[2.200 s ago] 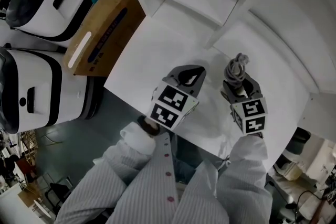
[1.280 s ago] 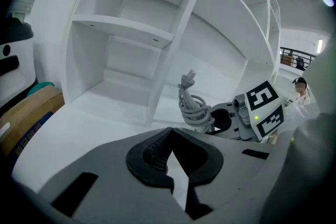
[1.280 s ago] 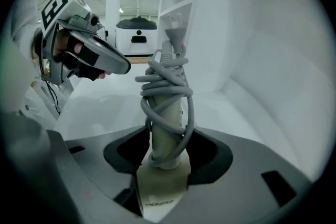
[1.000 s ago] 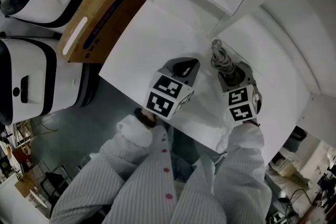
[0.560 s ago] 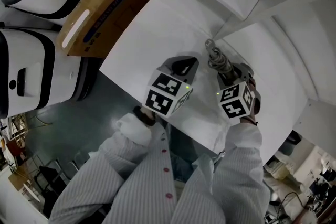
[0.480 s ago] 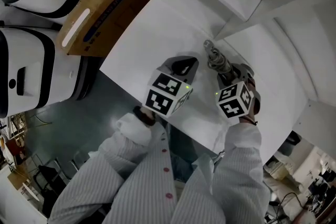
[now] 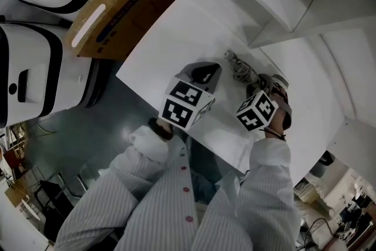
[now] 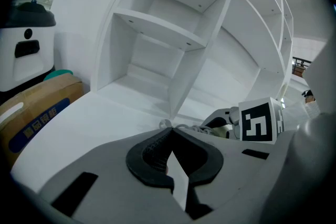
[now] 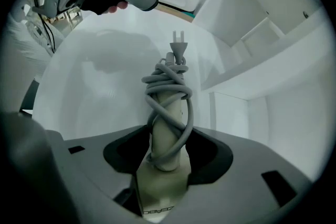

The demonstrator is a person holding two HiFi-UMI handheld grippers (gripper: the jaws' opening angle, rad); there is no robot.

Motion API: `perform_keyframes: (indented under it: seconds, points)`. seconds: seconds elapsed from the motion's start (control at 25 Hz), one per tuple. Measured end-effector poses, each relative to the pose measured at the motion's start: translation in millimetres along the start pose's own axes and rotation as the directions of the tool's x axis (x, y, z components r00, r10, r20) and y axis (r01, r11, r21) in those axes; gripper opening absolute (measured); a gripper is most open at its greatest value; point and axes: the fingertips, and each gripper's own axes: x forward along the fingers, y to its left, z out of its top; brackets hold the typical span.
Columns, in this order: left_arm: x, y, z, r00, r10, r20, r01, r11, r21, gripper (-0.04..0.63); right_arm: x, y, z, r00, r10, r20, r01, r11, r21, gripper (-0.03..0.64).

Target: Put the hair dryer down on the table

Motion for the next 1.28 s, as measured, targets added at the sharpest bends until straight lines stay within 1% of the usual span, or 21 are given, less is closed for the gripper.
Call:
perform_keyframes:
  seconds: [0.12,0.44,0.72,0.88,1.04,1.28]
  points:
    - [-2,4,-3,1.000,-0.001,-0.001,0.001,1.000,-0.006,0.009,2,2,0,1.000,0.004,-0.023,-0.004,1.000,-0.012,0.195]
    - [-3,9,-3,1.000,-0.012,0.003,0.012,1.000,-0.010,0.009,5,3,0,0.999,0.018,-0.046,-0.018,1.000,-0.002,0.195]
    - [-6,3,2,1.000,-0.027,0.006,0.027,1.000,0.004,0.009,3,-1,0,0.997,-0.011,-0.074,0.010,1.000,-0.015,0.195]
    - [-8,-1,7,0.999,-0.032,0.017,0.032,0.999,0.014,0.009,-3,2,1,0.998,-0.002,-0.061,0.003,1.000,0.012,0.195]
    - [-11,-8,12,0.999,-0.039,0.028,0.039,0.999,0.026,0.009,-15,-1,1,0.999,-0.013,-0.033,0.014,0.999,0.036,0.195]
    - [-17,-28,23,0.997,-0.059,0.047,0.056,0.997,0.053,0.009,-40,-8,3,0.998,-0.054,0.016,0.053,0.996,0.078,0.195]
